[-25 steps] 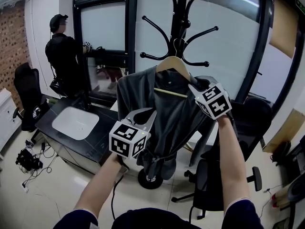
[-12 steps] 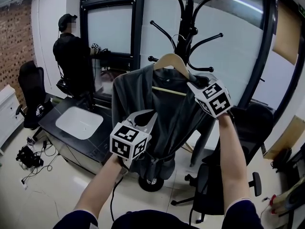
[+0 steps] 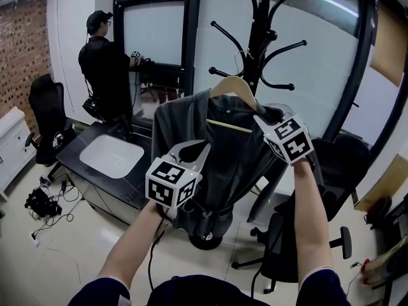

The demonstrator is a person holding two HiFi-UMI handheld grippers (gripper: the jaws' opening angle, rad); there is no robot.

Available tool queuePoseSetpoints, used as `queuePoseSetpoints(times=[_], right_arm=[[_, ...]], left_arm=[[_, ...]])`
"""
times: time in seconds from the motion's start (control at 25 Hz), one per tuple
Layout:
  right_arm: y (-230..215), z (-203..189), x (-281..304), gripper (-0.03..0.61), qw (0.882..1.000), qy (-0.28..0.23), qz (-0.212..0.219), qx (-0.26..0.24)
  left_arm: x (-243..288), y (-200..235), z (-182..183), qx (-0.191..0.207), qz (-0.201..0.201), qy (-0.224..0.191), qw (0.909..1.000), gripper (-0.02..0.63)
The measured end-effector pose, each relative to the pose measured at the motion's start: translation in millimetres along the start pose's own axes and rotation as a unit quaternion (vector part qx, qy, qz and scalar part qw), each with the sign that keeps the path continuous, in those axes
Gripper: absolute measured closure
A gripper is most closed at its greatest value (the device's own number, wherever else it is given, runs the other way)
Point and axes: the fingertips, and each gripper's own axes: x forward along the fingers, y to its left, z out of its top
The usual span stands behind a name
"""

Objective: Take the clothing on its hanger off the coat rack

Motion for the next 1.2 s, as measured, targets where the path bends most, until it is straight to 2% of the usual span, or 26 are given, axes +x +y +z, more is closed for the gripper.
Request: queuePoseSetpoints(times=[0.4, 0.64, 0.84, 1.2], right_arm=[[17.9, -22.7, -39.1, 0.480, 0.999, 0.028, -0.039, 0.017], [28.2, -37.0, -73.2, 0.480, 0.995, 0.060, -0.080, 0.021], [39.6, -51.4, -108.0, 0.480, 0.990, 0.089, -0.106, 0.031], [52.4, -65.5, -192.0, 0.480, 0.982, 0.112, -0.147, 0.041]], left_arm=[[3.8, -18.0, -5.0, -0.002, -0.052, -0.003, 0.9986, 0.601], [5.1, -30.8, -24.8, -0.019, -0.097, 0.006, 0.9950, 0.601], [9.5, -56.3, -27.6, -0.029, -0.140, 0.004, 0.9897, 0.601], [9.8, -121.0, -8.9, -0.045, -0.194, -0.019, 0.9798, 0.601]])
